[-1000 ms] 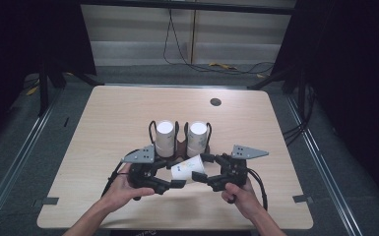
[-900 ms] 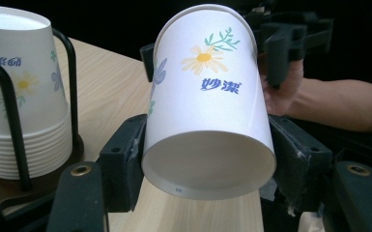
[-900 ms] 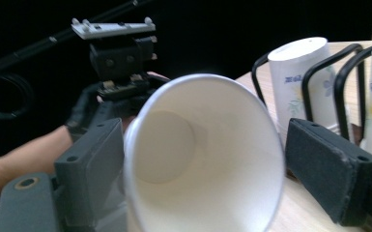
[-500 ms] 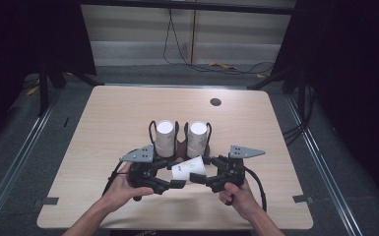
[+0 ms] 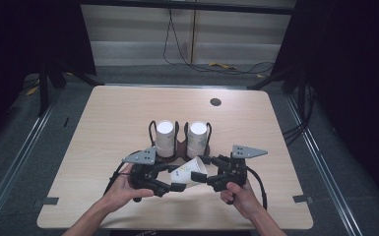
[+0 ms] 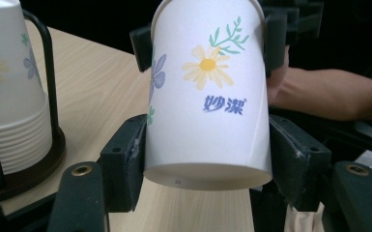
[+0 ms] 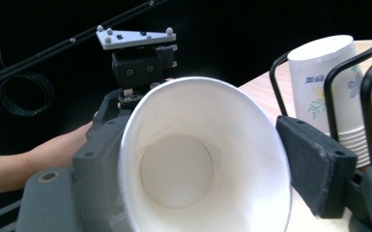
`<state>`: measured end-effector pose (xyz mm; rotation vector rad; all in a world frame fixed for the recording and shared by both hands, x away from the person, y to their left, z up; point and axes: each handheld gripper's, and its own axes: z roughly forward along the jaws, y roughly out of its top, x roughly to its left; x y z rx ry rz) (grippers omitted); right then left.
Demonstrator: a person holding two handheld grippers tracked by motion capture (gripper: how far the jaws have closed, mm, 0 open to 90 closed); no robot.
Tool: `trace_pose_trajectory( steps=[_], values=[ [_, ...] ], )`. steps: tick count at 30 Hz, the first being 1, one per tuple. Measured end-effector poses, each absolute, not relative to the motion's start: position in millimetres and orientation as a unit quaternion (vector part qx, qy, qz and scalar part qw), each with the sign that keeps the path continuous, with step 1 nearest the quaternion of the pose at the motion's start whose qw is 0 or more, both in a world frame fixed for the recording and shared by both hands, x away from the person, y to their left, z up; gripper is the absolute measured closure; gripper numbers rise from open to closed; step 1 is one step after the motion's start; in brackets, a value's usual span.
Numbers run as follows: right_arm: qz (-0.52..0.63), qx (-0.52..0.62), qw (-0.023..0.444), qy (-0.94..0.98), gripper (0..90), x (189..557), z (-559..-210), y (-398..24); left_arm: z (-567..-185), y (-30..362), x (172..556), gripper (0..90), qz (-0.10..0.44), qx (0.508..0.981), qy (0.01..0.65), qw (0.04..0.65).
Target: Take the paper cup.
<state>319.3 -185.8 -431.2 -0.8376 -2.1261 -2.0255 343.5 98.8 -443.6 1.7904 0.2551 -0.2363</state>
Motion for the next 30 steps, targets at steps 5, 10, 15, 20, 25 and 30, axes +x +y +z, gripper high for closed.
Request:
trace_pose_trajectory(
  steps=[5,10,15,20,25,30],
  values=[
    [-0.657,-0.272,0.066,-0.700,18.8,320.4,-434.0,-181.3,-442.6,97.7,342.3,36.3,-0.106,0.775,0.103,0.615],
    [-0.657,-0.269,0.073,-0.701,24.5,321.3,-434.2,-181.3,-443.6,97.2,342.7,36.0,-0.112,0.774,0.108,0.614],
    [-0.654,-0.265,0.073,-0.705,26.2,321.2,-434.5,-180.9,-445.6,96.8,342.8,34.7,-0.114,0.778,0.110,0.607],
    [-0.653,-0.265,0.069,-0.706,26.4,322.1,-434.5,-180.0,-448.8,96.8,343.4,25.8,-0.102,0.784,0.120,0.600],
    [-0.651,-0.272,0.063,-0.706,26.5,324.4,-434.7,-180.5,-451.7,98.5,345.8,21.6,-0.085,0.796,0.121,0.588],
    [-0.647,-0.283,0.046,-0.706,26.4,324.3,-433.3,-183.2,-452.4,99.7,347.6,21.4,-0.077,0.805,0.127,0.575]
  ],
)
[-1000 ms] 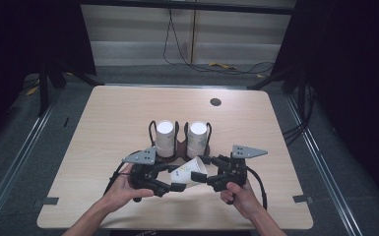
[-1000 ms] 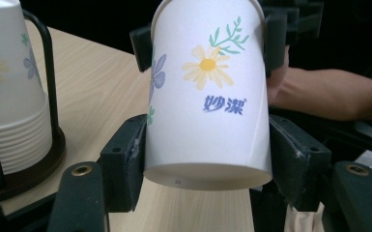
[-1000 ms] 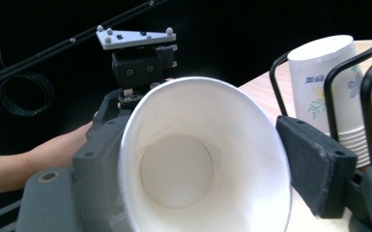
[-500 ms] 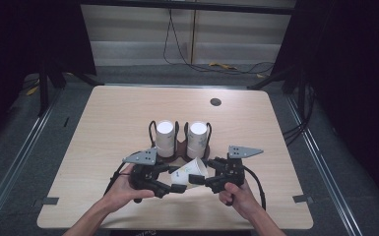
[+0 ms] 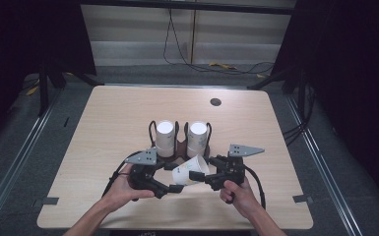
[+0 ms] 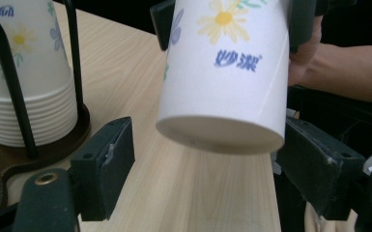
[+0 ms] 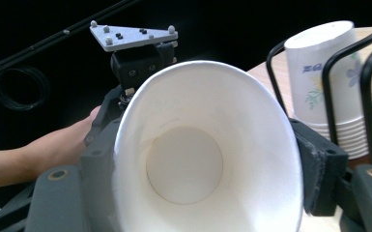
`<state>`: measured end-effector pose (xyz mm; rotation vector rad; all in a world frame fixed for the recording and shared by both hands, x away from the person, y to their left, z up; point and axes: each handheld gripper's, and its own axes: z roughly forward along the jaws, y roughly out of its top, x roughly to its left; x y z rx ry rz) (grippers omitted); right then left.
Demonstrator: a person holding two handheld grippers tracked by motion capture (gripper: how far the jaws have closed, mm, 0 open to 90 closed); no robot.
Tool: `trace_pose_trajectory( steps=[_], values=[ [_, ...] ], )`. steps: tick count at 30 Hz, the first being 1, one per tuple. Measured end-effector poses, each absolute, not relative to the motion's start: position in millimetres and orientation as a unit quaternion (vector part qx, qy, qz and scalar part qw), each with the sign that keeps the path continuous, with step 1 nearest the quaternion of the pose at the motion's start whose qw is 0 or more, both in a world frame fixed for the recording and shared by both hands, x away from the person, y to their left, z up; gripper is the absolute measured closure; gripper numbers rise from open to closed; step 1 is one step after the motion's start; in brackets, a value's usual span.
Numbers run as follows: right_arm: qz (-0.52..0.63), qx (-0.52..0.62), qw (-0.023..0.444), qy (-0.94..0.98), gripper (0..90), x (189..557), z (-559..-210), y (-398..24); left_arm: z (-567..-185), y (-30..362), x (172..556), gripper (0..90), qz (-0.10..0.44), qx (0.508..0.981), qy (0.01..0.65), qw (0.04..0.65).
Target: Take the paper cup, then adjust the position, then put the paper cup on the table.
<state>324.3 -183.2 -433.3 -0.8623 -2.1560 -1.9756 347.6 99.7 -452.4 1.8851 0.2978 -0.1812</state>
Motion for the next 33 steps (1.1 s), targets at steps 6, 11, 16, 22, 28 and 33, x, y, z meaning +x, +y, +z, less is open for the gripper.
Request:
trace_pose_trajectory(
  steps=[6,11,16,22,28,33],
  values=[
    [-0.634,-0.303,0.022,-0.711,26.2,323.7,-431.5,-187.3,-453.6,101.9,350.1,19.2,-0.064,0.815,0.142,0.557],
    [-0.619,-0.314,0.004,-0.720,26.4,323.9,-431.0,-190.5,-455.0,105.8,353.5,17.5,-0.051,0.821,0.154,0.548],
    [-0.604,-0.334,-0.009,-0.723,26.8,324.0,-429.3,-196.6,-457.0,107.6,355.3,17.5,-0.044,0.826,0.164,0.538],
    [-0.565,-0.363,-0.052,-0.739,27.1,323.7,-428.9,-205.6,-460.4,110.9,357.8,17.7,-0.031,0.834,0.172,0.523],
    [-0.530,-0.386,-0.099,-0.749,27.1,327.6,-428.6,-219.0,-460.0,111.6,357.8,20.8,-0.028,0.835,0.181,0.519],
    [-0.510,-0.406,-0.118,-0.749,27.0,334.1,-426.7,-228.3,-460.9,113.3,358.7,20.4,-0.022,0.838,0.186,0.513]
  ],
)
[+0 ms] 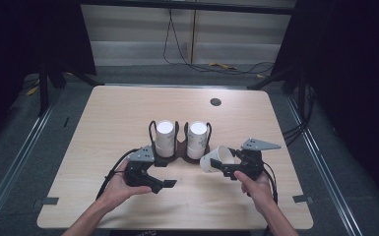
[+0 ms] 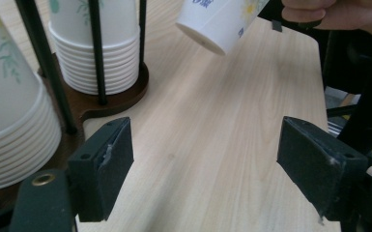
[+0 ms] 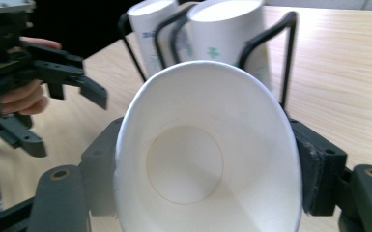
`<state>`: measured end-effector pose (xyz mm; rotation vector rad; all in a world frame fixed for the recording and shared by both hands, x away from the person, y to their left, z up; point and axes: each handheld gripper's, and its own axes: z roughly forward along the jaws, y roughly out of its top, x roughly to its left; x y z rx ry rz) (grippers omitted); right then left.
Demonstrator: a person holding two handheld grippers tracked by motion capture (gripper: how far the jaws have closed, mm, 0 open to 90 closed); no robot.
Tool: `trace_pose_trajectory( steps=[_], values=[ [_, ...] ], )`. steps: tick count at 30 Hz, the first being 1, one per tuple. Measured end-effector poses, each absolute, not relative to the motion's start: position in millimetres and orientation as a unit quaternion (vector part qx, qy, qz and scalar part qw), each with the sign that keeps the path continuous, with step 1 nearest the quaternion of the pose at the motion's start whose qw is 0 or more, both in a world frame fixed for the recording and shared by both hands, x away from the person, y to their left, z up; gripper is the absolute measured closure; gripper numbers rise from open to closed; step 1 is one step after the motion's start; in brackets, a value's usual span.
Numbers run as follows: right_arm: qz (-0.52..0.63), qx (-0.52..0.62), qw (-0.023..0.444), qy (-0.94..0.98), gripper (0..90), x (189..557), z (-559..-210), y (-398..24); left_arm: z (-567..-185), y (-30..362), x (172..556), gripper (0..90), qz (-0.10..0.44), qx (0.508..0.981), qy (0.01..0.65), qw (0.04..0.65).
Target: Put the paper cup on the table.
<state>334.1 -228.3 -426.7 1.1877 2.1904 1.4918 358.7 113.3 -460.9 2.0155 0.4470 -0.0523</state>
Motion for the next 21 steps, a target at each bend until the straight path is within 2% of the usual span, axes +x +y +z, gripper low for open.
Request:
trace_pose_trajectory(
  steps=[21],
  values=[
    [0.446,0.448,0.175,0.754,26.7,358.2,-417.2,-250.9,-471.6,136.8,360.7,18.4,0.000,0.840,0.229,0.492]
  ],
)
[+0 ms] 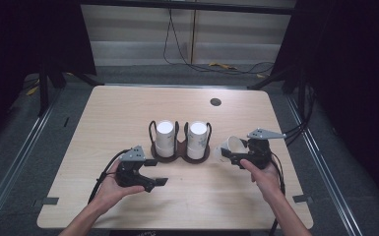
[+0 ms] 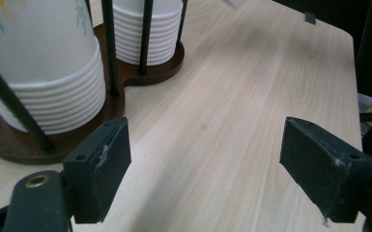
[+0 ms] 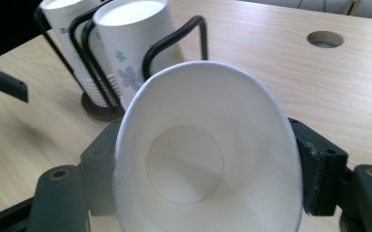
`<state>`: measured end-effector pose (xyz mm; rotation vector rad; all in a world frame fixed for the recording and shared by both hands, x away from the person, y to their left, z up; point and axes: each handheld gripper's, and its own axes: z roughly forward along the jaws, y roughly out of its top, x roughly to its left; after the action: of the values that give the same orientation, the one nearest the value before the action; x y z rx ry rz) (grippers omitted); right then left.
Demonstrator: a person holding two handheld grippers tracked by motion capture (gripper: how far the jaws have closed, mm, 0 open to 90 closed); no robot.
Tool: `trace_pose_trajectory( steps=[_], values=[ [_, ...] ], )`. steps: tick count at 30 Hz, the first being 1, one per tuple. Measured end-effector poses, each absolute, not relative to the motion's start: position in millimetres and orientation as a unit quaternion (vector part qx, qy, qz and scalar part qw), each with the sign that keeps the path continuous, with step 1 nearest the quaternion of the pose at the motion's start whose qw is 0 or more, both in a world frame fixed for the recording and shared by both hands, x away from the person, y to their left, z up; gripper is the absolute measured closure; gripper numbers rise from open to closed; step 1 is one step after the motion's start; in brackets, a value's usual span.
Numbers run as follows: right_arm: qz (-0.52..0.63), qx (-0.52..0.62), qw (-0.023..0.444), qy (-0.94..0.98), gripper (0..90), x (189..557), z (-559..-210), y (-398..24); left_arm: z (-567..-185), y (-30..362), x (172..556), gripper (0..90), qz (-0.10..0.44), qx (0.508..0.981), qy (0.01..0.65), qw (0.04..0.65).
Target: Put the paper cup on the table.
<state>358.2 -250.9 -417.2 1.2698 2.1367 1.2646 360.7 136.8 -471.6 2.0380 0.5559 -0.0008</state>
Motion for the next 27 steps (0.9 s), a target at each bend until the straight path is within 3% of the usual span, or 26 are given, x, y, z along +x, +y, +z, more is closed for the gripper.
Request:
trace_pose_trajectory(
  steps=[27],
  values=[
    [0.380,0.493,0.200,0.757,25.9,403.4,-425.9,-263.8,-476.3,156.5,367.3,16.7,0.013,0.842,0.263,0.471]
  ],
)
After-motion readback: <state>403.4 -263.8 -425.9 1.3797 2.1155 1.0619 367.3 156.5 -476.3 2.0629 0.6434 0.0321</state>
